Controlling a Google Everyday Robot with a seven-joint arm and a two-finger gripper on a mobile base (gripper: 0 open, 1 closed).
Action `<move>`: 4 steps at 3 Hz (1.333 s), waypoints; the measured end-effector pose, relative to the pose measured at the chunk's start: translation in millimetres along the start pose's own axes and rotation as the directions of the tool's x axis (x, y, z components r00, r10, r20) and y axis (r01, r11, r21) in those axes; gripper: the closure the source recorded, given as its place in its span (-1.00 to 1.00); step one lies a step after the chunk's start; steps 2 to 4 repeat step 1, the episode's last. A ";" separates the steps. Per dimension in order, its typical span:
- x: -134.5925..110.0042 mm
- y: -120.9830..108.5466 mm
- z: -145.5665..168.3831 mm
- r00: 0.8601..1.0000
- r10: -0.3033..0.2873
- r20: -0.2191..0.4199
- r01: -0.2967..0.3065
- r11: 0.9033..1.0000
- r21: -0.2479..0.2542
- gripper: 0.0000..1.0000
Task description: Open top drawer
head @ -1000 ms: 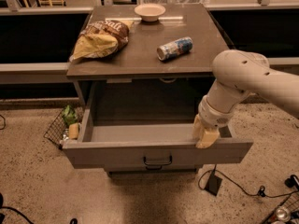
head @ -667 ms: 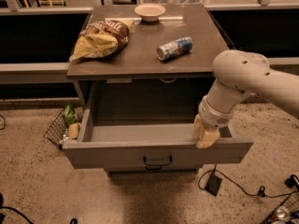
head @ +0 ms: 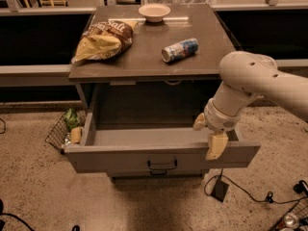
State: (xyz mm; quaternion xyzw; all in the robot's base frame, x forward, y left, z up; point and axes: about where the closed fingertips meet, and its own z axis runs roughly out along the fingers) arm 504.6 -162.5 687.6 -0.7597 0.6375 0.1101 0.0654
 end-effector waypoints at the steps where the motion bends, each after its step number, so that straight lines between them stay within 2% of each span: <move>1: 0.5 -2.5 -6.2 1.000 -0.017 0.006 0.017 1.000 0.008 -1.00; 4: 0.5 -2.5 -6.2 1.000 -0.017 0.006 0.017 1.000 0.008 -1.00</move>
Offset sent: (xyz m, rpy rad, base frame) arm 0.0000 0.0000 0.0000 0.0000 0.0000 0.0000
